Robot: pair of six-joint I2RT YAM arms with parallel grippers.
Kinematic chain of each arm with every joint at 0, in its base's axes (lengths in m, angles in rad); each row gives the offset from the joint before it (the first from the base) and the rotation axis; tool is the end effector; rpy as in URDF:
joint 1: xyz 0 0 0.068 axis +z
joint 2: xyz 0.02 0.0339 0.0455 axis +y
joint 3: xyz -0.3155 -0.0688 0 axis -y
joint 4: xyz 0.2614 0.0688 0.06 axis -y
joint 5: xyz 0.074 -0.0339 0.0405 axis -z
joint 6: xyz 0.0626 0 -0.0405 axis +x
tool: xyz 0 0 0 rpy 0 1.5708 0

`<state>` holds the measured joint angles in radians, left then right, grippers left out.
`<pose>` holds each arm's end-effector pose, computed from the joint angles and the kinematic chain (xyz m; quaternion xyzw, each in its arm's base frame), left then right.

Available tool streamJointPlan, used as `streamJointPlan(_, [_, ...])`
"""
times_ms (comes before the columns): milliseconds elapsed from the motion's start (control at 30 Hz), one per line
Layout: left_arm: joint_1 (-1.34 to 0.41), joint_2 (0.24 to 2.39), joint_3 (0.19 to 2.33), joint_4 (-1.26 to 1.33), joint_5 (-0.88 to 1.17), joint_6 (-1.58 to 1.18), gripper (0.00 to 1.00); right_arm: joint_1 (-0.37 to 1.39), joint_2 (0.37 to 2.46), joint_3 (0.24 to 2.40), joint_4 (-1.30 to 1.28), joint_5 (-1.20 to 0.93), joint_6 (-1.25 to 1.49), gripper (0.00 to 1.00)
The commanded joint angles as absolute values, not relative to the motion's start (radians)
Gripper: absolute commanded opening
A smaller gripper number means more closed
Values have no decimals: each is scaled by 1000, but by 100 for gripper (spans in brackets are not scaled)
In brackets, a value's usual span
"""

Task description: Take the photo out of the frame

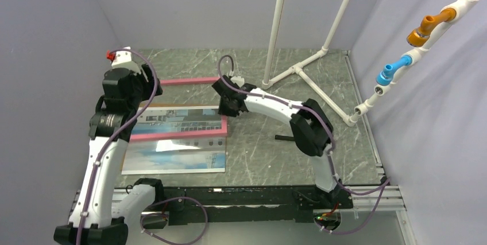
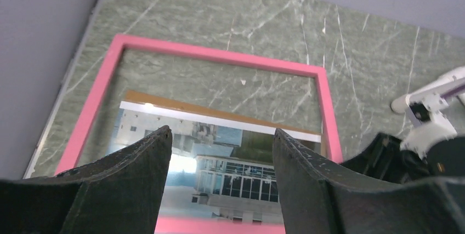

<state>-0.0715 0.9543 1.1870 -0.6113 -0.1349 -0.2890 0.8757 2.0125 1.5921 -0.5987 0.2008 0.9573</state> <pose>0.2046 -0.0062 0.4393 -0.1272 0.8167 -0.0455 0.5611 0.3227 0.3675 0.2315 0.0663 0.9554 0.1563 0.2414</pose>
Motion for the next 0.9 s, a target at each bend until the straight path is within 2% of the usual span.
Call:
streamJointPlan(0, [-74,857,1098,-499,-198,-241,70,804,2123,1794,-560,186,906,0])
streamJointPlan(367, [-63,862,1044,-480,-154,-256,68,700,2412,2151,-478,222,735,0])
streamJointPlan(533, [-63,868,1034,-472,-123,-265,68,675,2456,2190,-420,233,675,0])
streamJointPlan(867, [-58,887,1031,-472,-103,-272,67,648,2534,2274,-390,283,736,0])
